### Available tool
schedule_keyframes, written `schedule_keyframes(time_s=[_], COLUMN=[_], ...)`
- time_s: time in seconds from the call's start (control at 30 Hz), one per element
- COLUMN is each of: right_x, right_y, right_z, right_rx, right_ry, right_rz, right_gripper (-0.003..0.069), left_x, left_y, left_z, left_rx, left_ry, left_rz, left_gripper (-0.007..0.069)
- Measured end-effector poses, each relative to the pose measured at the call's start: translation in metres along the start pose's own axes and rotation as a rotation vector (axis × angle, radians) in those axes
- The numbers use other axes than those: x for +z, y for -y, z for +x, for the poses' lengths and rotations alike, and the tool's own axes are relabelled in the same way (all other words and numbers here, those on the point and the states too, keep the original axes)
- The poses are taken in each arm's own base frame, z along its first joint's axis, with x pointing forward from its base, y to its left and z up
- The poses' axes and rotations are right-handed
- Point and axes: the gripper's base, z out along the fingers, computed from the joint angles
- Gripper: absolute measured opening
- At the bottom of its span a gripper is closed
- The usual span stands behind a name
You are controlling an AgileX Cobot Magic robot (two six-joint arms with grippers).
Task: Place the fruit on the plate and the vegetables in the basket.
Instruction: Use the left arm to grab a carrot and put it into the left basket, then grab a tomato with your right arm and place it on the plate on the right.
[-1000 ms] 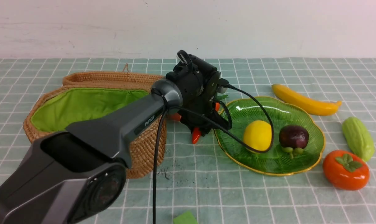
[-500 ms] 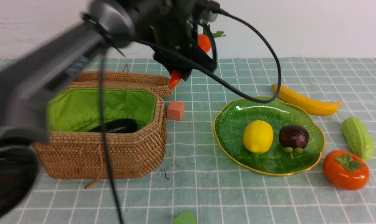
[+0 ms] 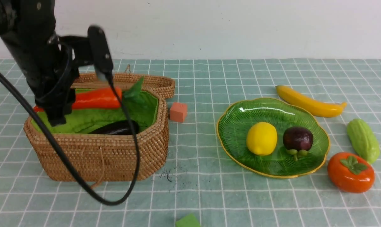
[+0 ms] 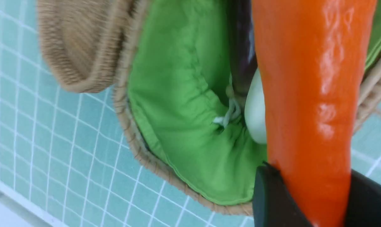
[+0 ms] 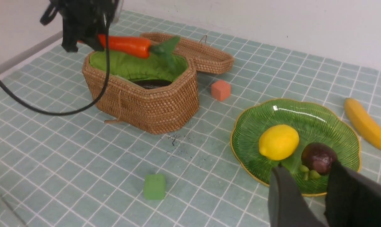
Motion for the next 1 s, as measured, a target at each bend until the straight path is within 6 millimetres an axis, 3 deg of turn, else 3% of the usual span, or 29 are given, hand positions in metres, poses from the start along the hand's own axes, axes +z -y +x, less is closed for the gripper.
schedule_keyframes(time_s=[0.07, 0.23, 0.4, 0.43, 0.47, 0.5, 0.53, 0.63, 0.7, 0.77, 0.83, 0.9, 0.93, 1.0], right_x=[0.000, 0.000, 0.000, 0.000, 0.000, 0.000, 0.002, 0.006, 0.014, 0.023, 0.035, 0.044, 0.056, 0.071], right_y=[0.000, 0.000, -0.001, -0.001, -0.001, -0.001, -0.002, -0.003, -0.003, -0.004, -0.005, -0.005, -0.006, -0.007], right_z=[-0.001, -0.002, -0.002, -0.002, -0.003, -0.003, -0.003, -0.004, -0.004, -0.004, -0.004, -0.003, -0.002, -0.002], right_rx=[-0.002, -0.001, 0.003, 0.003, 0.004, 0.004, 0.009, 0.020, 0.031, 0.034, 0.035, 0.035, 0.032, 0.030], right_ry=[0.016, 0.024, 0.024, 0.024, 0.029, 0.030, 0.026, 0.004, -0.034, -0.079, -0.151, -0.199, -0.262, -0.324], right_rz=[-0.002, -0.004, -0.013, -0.013, -0.014, -0.014, -0.016, -0.019, -0.017, -0.011, -0.002, 0.005, 0.013, 0.019], right_gripper=[0.0213, 0.0213, 0.0216, 0.0216, 0.0216, 0.0217, 0.0218, 0.0221, 0.0223, 0.0223, 0.0224, 0.0225, 0.0227, 0.0227], left_x=[0.013, 0.020, 0.020, 0.020, 0.018, 0.018, 0.013, 0.005, -0.008, -0.027, -0.058, -0.075, -0.100, -0.128], left_y=[-0.001, -0.004, -0.006, -0.006, -0.005, -0.005, -0.003, 0.000, 0.005, 0.011, 0.022, 0.030, 0.042, 0.060], left_z=[-0.001, -0.007, -0.005, -0.005, -0.004, -0.004, -0.002, -0.002, -0.007, -0.013, -0.022, -0.027, -0.030, -0.033], left_rx=[0.013, -0.041, -0.139, -0.145, -0.193, -0.199, -0.293, -0.443, -0.606, -0.692, -0.785, -0.815, -0.832, -0.803], left_ry=[0.002, 0.031, 0.018, 0.017, 0.013, 0.013, 0.010, 0.042, 0.103, 0.176, 0.276, 0.327, 0.396, 0.468], left_rz=[0.001, -0.032, -0.046, -0.045, -0.042, -0.043, -0.029, 0.006, 0.042, 0.048, 0.057, 0.069, 0.079, 0.104], left_gripper=[0.0230, 0.0253, 0.0493, 0.0503, 0.0584, 0.0584, 0.0646, 0.0651, 0.0596, 0.0491, 0.0302, 0.0200, 0.0074, -0.0008])
